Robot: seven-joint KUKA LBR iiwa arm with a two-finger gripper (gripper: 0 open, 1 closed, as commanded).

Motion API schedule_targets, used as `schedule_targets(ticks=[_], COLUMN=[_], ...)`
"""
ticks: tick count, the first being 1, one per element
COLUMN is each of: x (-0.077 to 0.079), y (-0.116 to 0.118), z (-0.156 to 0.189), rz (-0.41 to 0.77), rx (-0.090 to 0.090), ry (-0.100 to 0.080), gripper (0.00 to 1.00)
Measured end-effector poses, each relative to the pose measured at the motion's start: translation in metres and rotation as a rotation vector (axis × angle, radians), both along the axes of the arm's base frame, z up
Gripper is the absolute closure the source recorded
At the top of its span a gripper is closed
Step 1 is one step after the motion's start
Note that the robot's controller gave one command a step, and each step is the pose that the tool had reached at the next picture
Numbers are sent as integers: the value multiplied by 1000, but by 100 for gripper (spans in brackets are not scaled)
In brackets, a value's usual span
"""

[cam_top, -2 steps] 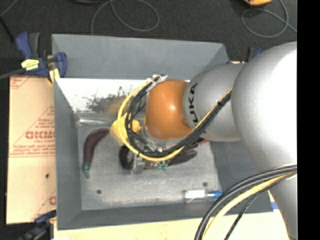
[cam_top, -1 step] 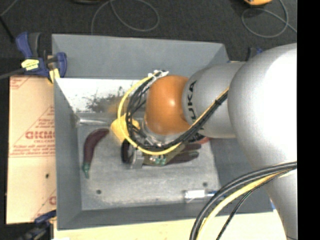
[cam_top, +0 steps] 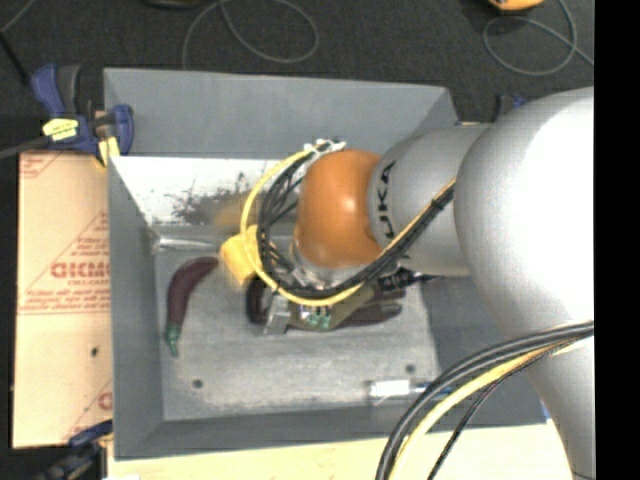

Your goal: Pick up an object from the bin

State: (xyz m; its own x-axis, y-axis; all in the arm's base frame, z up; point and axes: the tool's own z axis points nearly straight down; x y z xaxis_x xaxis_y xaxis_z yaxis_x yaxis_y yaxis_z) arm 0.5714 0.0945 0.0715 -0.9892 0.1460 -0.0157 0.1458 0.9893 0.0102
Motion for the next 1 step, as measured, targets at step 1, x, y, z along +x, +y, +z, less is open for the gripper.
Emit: schedule_targets(ticks=[1], x=[39], y=[44], z=[5], rz=[25], rx=[0], ry=[2], gripper=[100])
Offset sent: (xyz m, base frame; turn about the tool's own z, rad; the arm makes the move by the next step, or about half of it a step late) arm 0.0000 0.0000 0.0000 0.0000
